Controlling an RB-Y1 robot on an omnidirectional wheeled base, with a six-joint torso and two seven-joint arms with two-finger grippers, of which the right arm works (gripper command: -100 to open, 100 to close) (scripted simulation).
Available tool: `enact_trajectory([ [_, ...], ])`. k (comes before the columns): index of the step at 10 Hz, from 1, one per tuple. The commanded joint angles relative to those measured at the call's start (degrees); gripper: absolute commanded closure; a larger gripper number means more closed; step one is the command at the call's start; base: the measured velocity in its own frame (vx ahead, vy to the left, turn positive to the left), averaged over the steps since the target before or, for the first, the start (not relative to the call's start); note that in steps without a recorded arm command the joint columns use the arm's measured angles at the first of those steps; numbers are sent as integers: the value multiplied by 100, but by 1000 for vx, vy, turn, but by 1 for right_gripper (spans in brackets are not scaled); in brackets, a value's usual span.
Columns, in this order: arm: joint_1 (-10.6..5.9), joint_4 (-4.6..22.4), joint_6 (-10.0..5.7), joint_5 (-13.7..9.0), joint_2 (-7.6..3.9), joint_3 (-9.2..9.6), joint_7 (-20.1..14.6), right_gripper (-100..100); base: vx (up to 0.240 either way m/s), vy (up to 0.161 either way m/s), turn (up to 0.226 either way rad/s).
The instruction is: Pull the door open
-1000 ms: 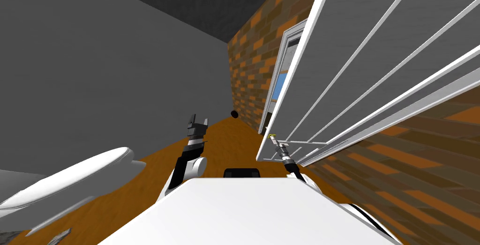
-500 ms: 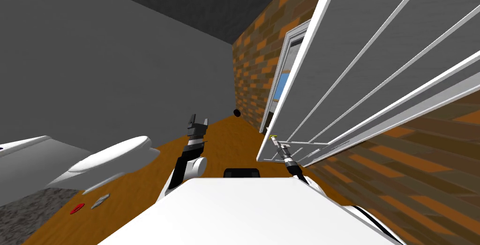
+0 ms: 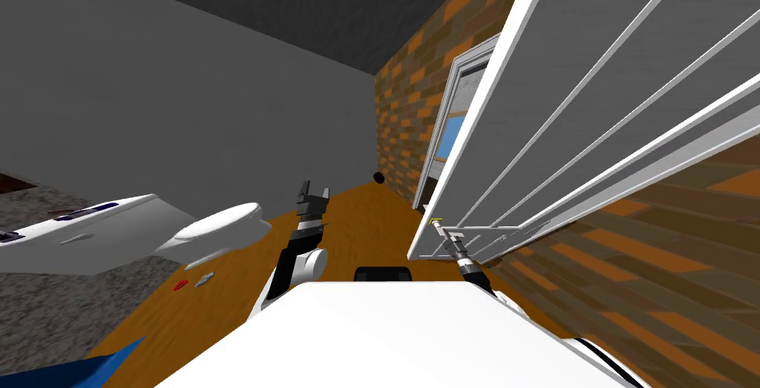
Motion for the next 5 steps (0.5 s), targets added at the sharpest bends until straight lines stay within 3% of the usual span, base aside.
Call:
enact_trajectory([
  [1, 103, -9, -136, 20, -79, 32, -90, 100, -173, -78, 115],
  [2, 12, 76, -110, 21, -29, 32, -50, 100, -73, -30, 31],
  [3, 95, 145, -280, 38, -61, 60, -96, 100, -102, -47, 185],
  [5, 172, 195, -427, 46, -103, 72, -133, 100, -172, -74, 151],
])
